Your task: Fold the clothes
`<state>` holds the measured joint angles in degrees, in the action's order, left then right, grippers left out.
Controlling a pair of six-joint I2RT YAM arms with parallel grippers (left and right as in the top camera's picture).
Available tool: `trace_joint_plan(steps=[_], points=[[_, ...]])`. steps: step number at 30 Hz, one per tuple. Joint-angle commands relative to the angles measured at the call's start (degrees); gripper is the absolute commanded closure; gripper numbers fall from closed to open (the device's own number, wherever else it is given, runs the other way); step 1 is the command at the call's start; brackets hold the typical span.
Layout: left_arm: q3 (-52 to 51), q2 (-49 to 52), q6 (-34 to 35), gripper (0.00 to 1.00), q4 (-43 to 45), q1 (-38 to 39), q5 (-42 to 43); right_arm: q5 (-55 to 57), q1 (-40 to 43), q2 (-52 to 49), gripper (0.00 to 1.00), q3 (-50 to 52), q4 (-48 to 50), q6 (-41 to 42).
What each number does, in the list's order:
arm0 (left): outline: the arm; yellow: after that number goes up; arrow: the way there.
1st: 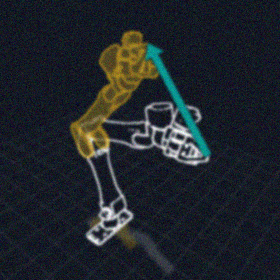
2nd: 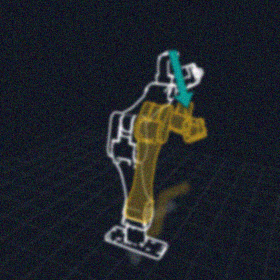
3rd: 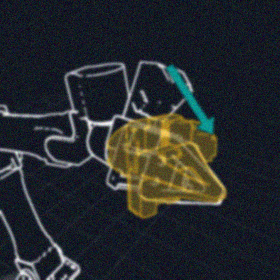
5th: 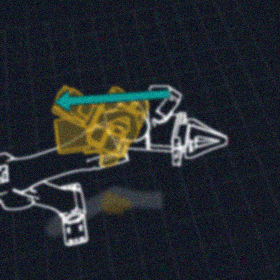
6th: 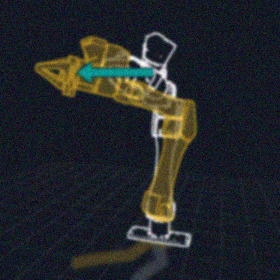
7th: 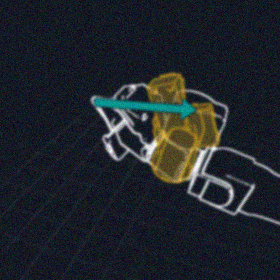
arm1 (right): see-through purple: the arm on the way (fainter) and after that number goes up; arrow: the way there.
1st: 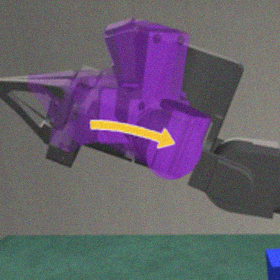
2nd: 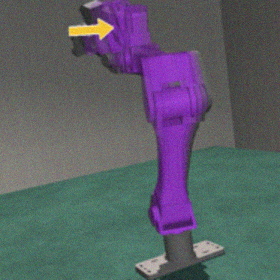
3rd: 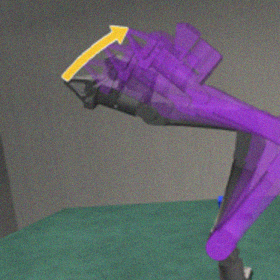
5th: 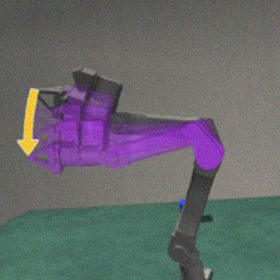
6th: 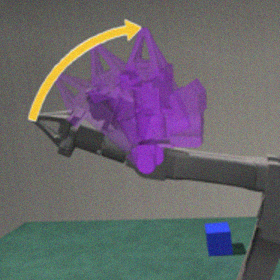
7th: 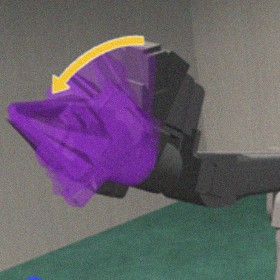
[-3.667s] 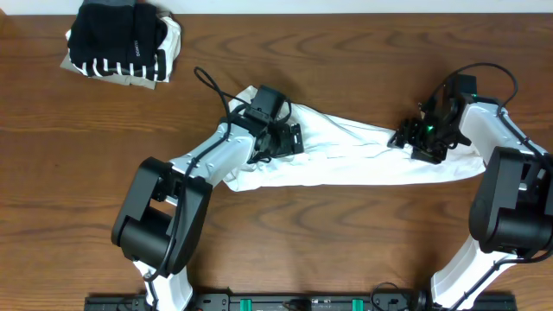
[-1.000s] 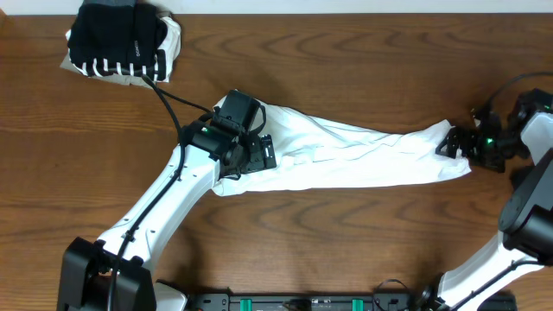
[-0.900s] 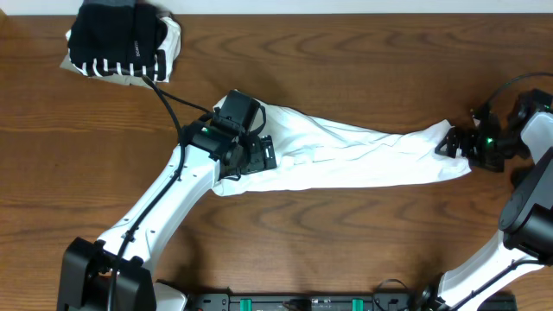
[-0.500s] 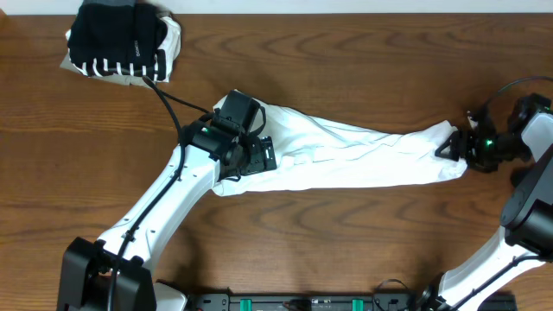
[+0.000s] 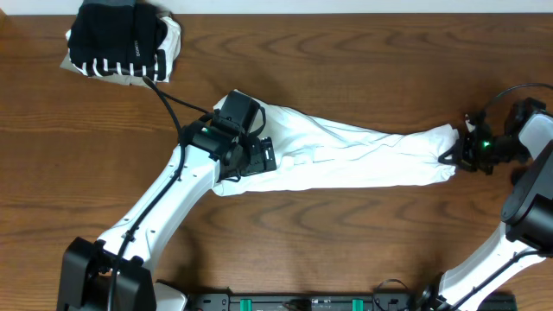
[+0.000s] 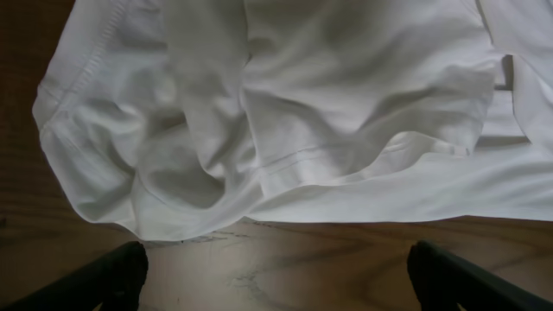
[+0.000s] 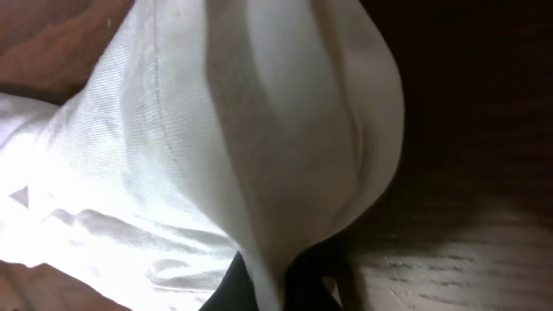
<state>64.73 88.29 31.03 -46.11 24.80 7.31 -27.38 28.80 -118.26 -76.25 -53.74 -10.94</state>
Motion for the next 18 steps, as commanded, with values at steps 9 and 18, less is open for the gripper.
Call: trace_joint_plan(steps=[9,18], points=[[-0.74,-0.31,-0.33,0.02,0.11,-0.09,-0.02,16.22,0.26,-0.57,0.99,-18.38,-11.56,8.26],[-0.74,-0.31,1.01,0.02,0.52,-0.09,0.00,27.69,-7.54,-0.57,0.99,-20.48,-14.23,13.55]])
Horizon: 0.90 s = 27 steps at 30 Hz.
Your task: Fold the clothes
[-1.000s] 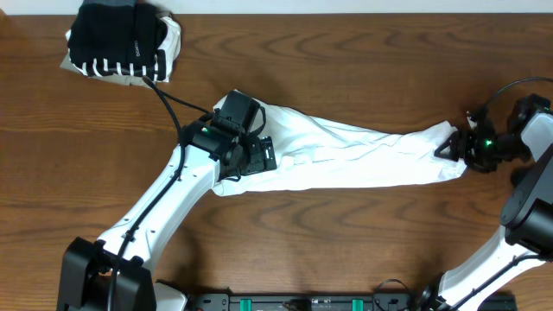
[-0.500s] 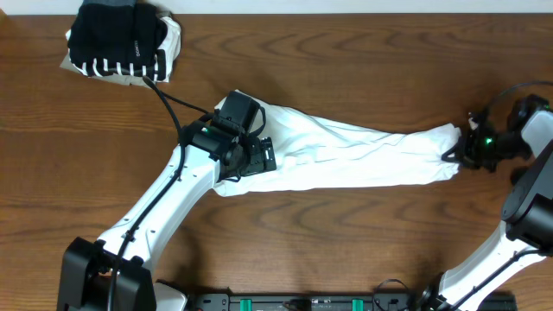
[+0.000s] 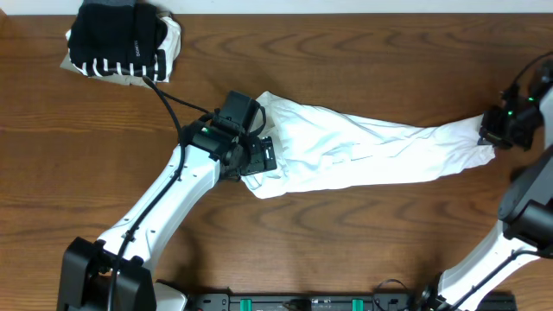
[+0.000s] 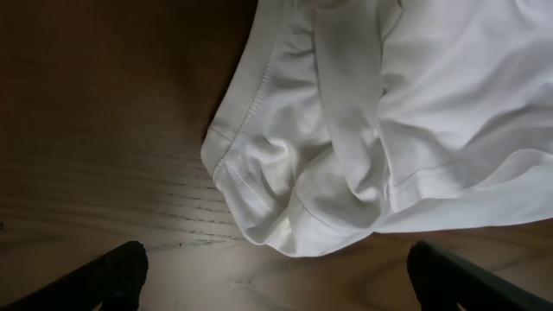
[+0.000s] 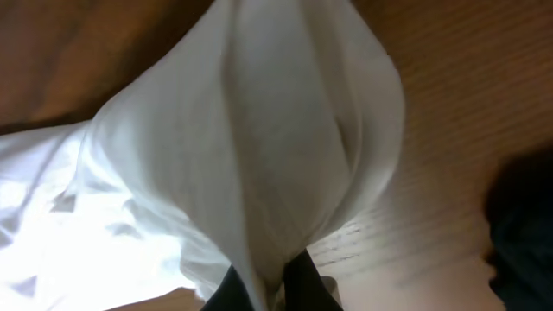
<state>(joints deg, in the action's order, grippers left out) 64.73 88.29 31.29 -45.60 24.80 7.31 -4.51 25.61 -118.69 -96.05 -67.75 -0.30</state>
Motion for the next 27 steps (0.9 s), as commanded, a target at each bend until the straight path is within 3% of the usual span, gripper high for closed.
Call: trace_joint_plan(steps=[1,12,27], points=[[-0.74,-0.31,0.72,0.02,0.00,-0.09,0.00,5.99,-5.49,-0.13,0.99,-0.68,-0.42,3.34],[-0.76,-0.31,0.70,0.02,-1.07,-0.09,0.00,12.26,-19.34,-0.13,0.99,0.70,-1.75,4.13],[-0.74,-0.31,0.72,0.02,-1.40,-0.09,-0.02,10.10,-23.06,-0.15,0.99,3.67,-7.54,7.76]])
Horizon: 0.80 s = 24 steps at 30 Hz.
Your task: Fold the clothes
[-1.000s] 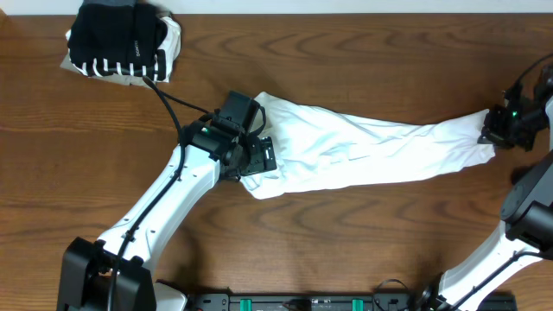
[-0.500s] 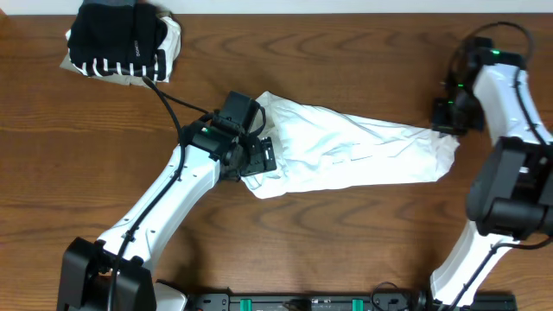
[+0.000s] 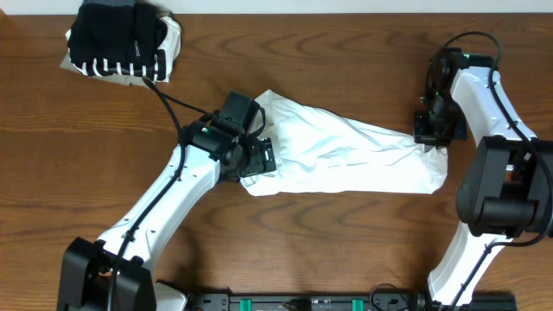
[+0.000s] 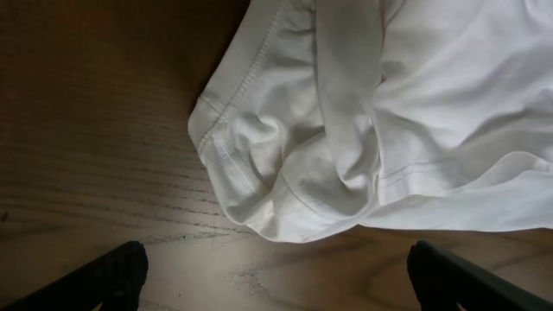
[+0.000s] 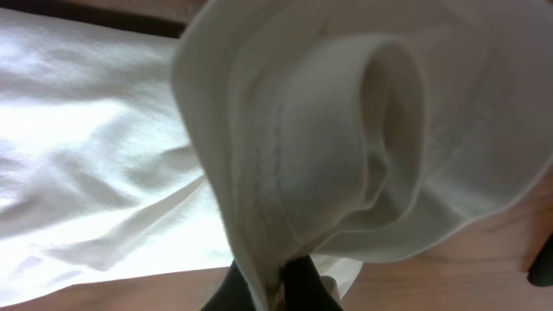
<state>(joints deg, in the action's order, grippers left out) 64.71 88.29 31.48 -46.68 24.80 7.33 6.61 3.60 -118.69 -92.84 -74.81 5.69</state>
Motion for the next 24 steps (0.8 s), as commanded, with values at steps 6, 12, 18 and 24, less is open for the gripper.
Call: trace_joint_plan(steps=[6,12,18,24], points=[[-0.74,-0.31,0.50,0.02,-0.24,-0.09,-0.07,-0.83,-2.54,0.09,0.99,0.44,-1.38,3.72],[-0.72,-0.31,0.50,0.02,0.37,-0.09,-0.07,-0.83,-4.42,1.42,0.99,0.44,-1.36,6.08],[-0.72,-0.31,0.50,0.02,0.70,-0.09,-0.09,-0.81,-7.37,3.63,0.99,0.44,-1.75,6.05],[-0.72,-0.31,0.50,0.02,0.90,-0.09,-0.09,-0.83,-10.43,3.96,0.98,0.87,-3.65,6.05]])
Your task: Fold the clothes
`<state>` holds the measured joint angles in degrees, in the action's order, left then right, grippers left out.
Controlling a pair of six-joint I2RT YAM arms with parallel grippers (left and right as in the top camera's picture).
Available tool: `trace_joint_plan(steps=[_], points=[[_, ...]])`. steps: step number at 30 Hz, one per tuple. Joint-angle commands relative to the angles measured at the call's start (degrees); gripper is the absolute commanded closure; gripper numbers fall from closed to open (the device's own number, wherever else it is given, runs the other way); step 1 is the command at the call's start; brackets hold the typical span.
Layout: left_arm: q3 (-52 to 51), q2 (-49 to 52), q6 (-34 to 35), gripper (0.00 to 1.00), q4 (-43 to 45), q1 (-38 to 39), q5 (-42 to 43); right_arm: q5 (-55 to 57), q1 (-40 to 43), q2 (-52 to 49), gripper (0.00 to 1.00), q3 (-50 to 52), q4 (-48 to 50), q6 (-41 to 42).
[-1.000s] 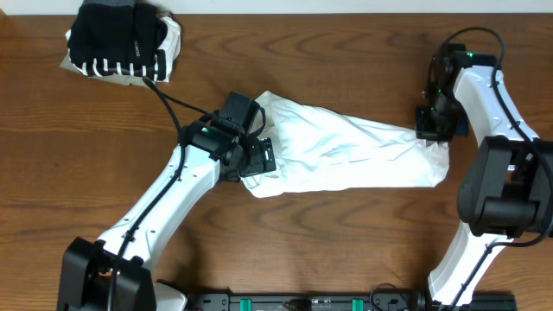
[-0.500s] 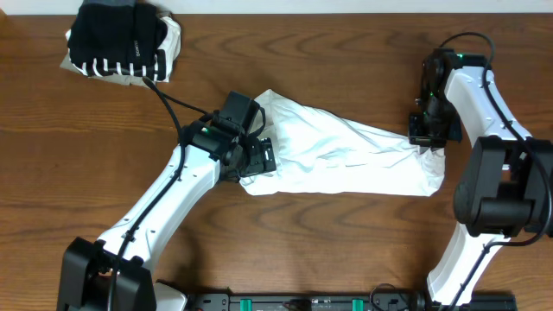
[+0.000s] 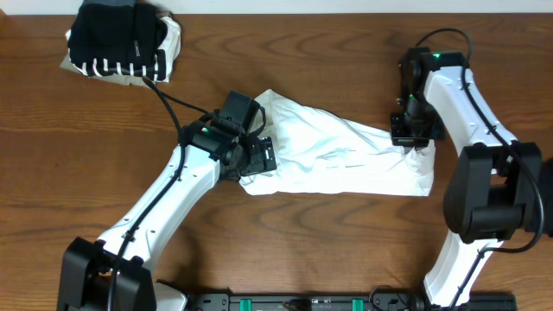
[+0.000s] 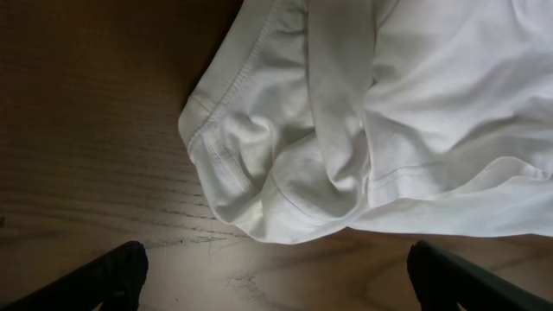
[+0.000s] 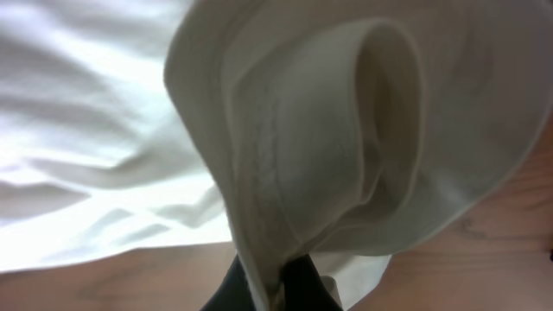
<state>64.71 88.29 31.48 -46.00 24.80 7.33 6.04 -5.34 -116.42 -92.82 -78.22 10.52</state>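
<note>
A white garment (image 3: 346, 160) lies crumpled across the middle of the wooden table (image 3: 346, 250). My left gripper (image 4: 276, 276) hovers open over its left end, where a hemmed corner (image 4: 225, 164) sits bunched; only the two dark fingertips (image 4: 112, 275) show, with bare wood between them. My right gripper (image 5: 275, 289) is shut on the garment's right end, a rolled hem (image 5: 346, 155) hanging from the pinch. In the overhead view that gripper (image 3: 408, 131) is above the garment's right part, the cloth doubled back beneath it.
A folded black garment with white stripes (image 3: 117, 39) rests on a white one at the far left corner. Cables run from the left arm (image 3: 164, 199) toward that pile. The right arm (image 3: 471, 112) arches in from the right edge.
My right gripper, still pinching the garment's end, has moved a little further left and toward the far side, shortening the garment. The left gripper has stayed put, open.
The garment lay stretched long, my right gripper shut on its right end near the table's right edge, the left open over the left end. Then the right end was higher at the far right and the left end had slid rightward. Later the end was carried leftward, doubling over.
</note>
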Motion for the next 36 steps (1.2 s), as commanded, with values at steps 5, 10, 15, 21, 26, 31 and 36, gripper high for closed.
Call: trace_joint_plan(steps=[5,10,15,21,26,31,36], points=[[-0.74,-0.31,0.48,0.02,0.17,-0.09,-0.09,-0.26,-2.78,1.68,0.46,2.56,-0.22,1.22],[-0.74,-0.31,0.48,0.02,0.20,-0.09,-0.09,-0.26,-2.78,1.77,0.74,2.91,0.02,1.75],[-0.74,-0.31,0.48,0.02,0.20,-0.09,-0.09,-0.35,-2.43,4.04,0.72,2.14,0.90,4.04],[-0.74,-0.31,0.48,0.02,0.24,-0.09,-0.11,-7.39,-1.03,11.87,0.37,0.55,2.47,1.79],[-0.72,-0.31,0.48,0.02,0.20,-0.09,-0.11,-11.02,0.85,18.71,0.17,0.57,2.45,1.22],[-0.74,-0.31,0.48,0.02,0.22,-0.09,-0.11,-10.51,3.65,20.31,0.41,0.72,2.45,1.20],[-0.72,-0.31,0.48,0.02,0.20,-0.09,-0.09,-11.10,6.12,20.04,0.83,5.29,5.31,1.51]])
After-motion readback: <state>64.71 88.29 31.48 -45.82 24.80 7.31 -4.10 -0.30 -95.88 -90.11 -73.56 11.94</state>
